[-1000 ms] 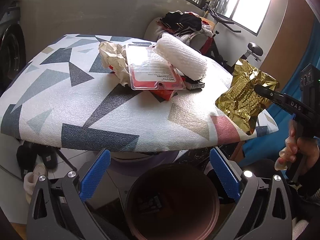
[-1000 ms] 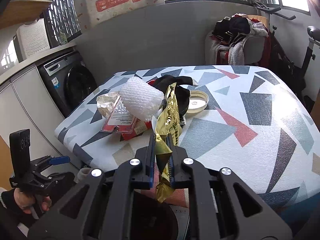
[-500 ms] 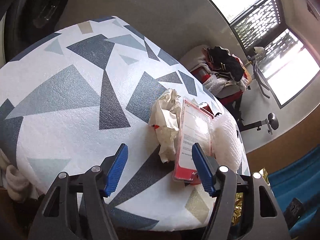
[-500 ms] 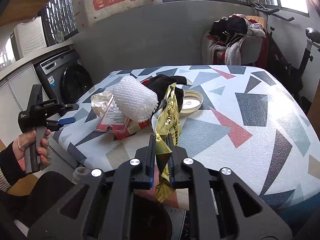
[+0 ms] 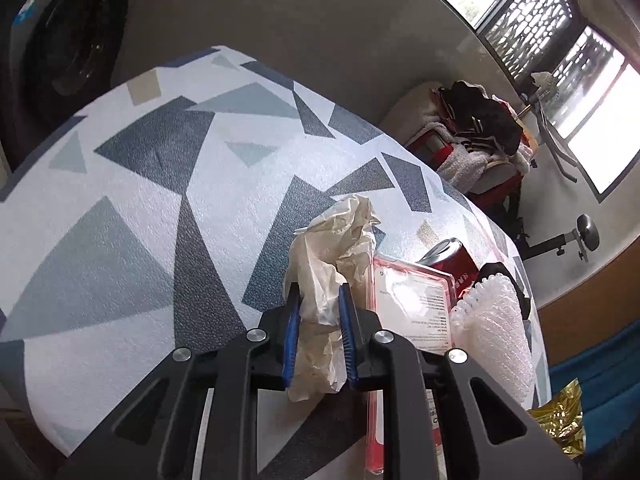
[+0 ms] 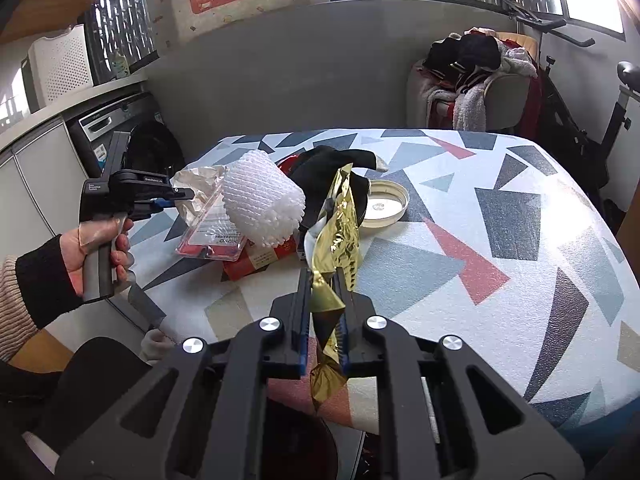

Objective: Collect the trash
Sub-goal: 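Grasp the crumpled paper with the left gripper while the right gripper holds the foil, then lower the foil into the bin and open the right gripper while the left drops the paper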

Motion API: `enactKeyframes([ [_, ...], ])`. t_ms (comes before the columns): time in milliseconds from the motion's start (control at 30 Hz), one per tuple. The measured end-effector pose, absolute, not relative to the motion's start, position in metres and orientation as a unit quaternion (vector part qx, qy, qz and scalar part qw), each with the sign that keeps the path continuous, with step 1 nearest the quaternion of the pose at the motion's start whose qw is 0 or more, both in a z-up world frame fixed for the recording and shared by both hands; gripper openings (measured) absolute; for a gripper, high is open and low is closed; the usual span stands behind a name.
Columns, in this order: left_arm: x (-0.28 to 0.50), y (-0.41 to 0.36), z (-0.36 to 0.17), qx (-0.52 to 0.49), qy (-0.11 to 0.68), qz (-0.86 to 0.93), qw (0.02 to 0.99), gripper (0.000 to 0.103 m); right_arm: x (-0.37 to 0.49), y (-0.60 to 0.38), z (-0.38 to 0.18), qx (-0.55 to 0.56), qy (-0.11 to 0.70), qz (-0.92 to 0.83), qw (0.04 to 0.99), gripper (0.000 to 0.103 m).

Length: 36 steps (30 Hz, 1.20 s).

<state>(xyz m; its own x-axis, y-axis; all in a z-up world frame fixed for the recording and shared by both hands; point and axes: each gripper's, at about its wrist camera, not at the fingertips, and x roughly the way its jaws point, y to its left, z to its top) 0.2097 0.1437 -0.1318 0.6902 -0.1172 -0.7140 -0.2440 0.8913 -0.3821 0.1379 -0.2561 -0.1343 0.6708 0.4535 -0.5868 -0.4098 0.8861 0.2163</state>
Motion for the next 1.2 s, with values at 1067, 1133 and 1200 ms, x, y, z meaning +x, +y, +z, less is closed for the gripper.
enactKeyframes([
  [1067,0.021,0.045,-0.087,-0.091,0.365,-0.225,0.899,0.014,0.081,-0.258,-0.093,0.038,0.284,0.250,0.925,0.015],
  [1133,0.009,0.036,-0.096,-0.080,0.373,-0.243,0.892,0.014,0.075,-0.259,-0.092,0.038,0.284,0.250,0.925,0.015],
  [1200,0.002,0.029,-0.104,-0.072,0.381,-0.255,0.886,0.014,0.072,-0.260,-0.092,0.037,0.285,0.249,0.925,0.015],
])
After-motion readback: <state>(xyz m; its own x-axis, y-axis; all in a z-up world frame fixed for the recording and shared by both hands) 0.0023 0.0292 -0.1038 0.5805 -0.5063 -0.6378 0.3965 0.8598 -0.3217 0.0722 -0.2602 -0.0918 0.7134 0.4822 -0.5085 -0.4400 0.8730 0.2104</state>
